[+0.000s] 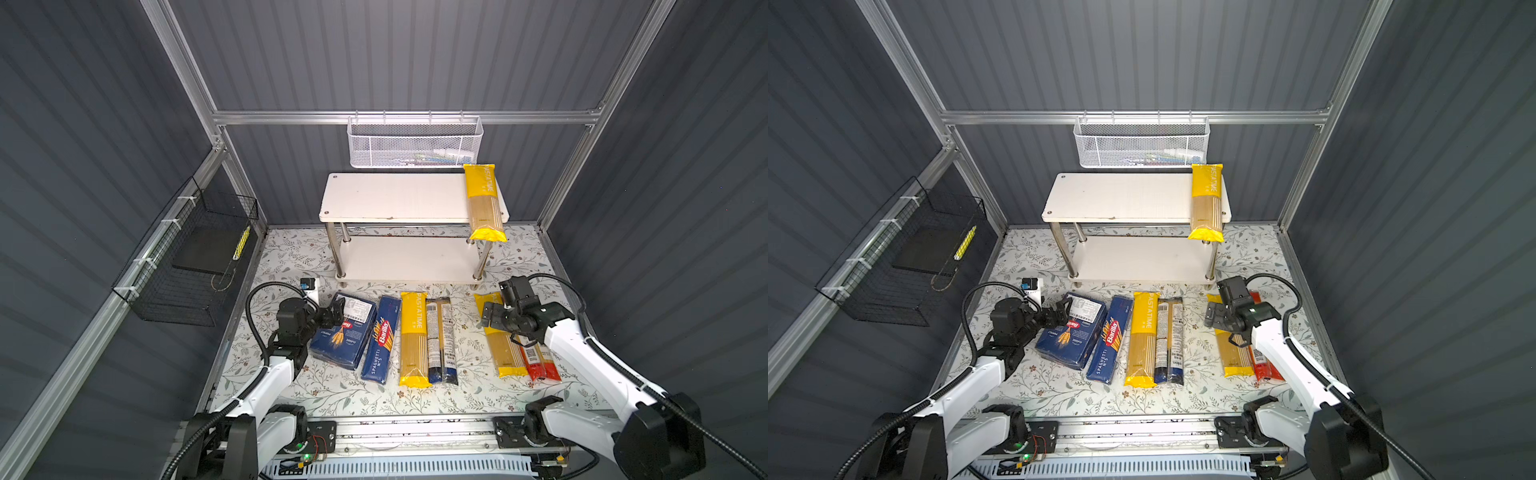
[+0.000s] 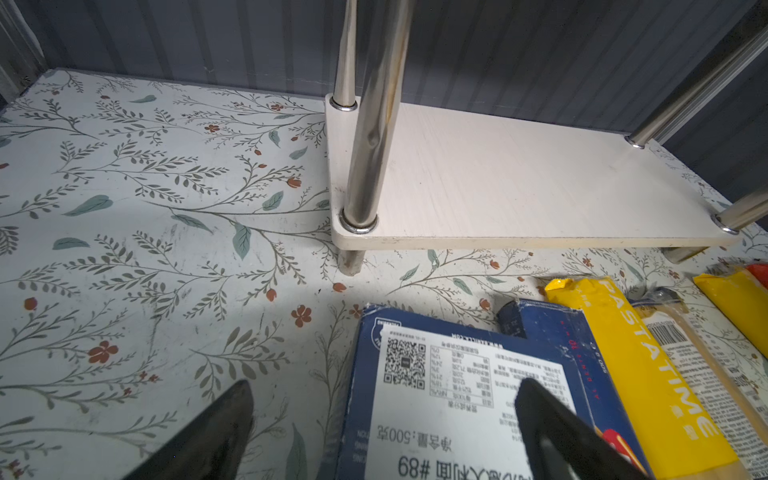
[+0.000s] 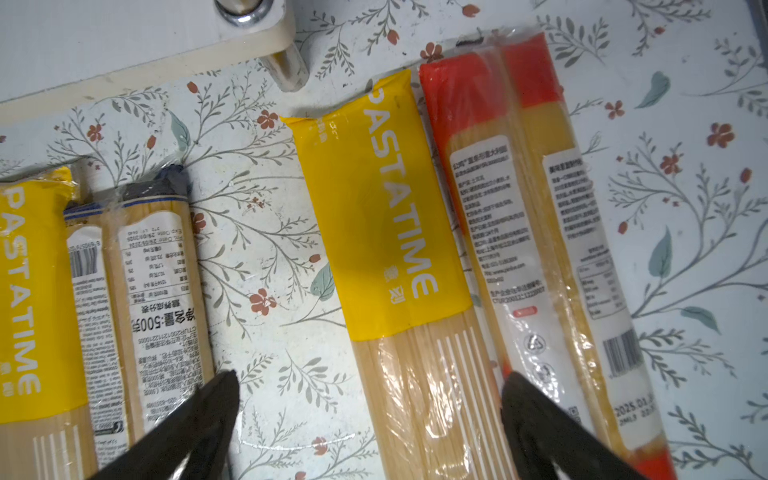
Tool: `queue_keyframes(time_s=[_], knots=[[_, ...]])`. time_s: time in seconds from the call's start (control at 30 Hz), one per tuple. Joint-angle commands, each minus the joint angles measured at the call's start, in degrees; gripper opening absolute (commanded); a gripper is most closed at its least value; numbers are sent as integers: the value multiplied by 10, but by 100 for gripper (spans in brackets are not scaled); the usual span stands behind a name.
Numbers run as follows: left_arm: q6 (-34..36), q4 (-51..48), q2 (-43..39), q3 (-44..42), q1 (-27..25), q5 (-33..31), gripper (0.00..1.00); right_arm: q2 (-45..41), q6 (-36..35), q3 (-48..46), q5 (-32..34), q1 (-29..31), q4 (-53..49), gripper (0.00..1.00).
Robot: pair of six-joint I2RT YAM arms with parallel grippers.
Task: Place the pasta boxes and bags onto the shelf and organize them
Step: 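Move the right gripper over the second yellow PASTATIME bag on the table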
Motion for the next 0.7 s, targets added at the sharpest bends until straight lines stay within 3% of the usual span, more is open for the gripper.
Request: queue_keyframes(time_s=[0.0, 0.67], knots=[[-1, 7, 2, 8, -2, 7, 99, 23, -20, 19, 8, -6, -15, 99], [-1, 8, 10, 11, -2, 7, 99, 92, -34, 21, -21, -20, 11, 99]])
